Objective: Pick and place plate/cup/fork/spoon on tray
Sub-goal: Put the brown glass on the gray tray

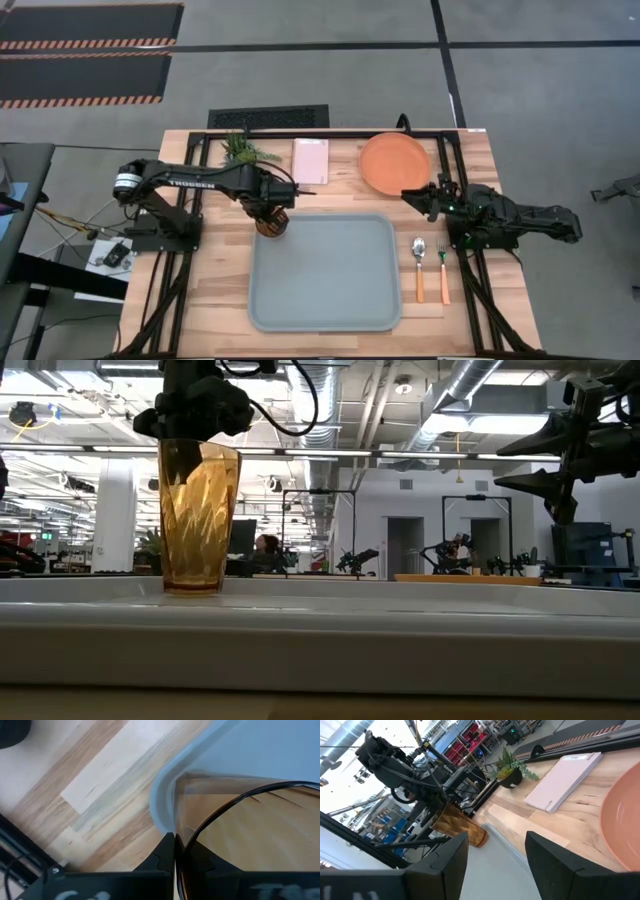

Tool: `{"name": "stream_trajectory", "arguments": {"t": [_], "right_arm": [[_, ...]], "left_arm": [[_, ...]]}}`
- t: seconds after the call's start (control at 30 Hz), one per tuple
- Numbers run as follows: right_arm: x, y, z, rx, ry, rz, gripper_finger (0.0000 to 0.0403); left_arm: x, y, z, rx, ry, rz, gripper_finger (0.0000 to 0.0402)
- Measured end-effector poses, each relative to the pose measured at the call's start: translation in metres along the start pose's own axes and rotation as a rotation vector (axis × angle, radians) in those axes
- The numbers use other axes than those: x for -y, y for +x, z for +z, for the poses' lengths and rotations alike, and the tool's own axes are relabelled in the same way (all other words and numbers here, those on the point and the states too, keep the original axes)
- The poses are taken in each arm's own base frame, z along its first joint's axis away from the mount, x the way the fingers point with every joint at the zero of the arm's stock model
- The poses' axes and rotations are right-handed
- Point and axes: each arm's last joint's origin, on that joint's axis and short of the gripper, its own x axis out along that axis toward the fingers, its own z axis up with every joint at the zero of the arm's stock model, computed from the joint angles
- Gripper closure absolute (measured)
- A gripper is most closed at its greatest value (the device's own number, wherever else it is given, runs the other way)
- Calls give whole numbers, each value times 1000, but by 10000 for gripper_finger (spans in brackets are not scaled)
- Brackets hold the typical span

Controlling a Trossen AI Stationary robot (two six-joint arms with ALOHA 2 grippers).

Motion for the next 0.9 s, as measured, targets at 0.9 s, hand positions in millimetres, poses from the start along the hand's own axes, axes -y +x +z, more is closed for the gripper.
{"name": "stream_trajectory", "arguments": {"t": [0.9], "right_arm": [[0,0,0,-1,1,1,182]], "left_arm": [[2,10,-3,-22,49,-35,399]]}}
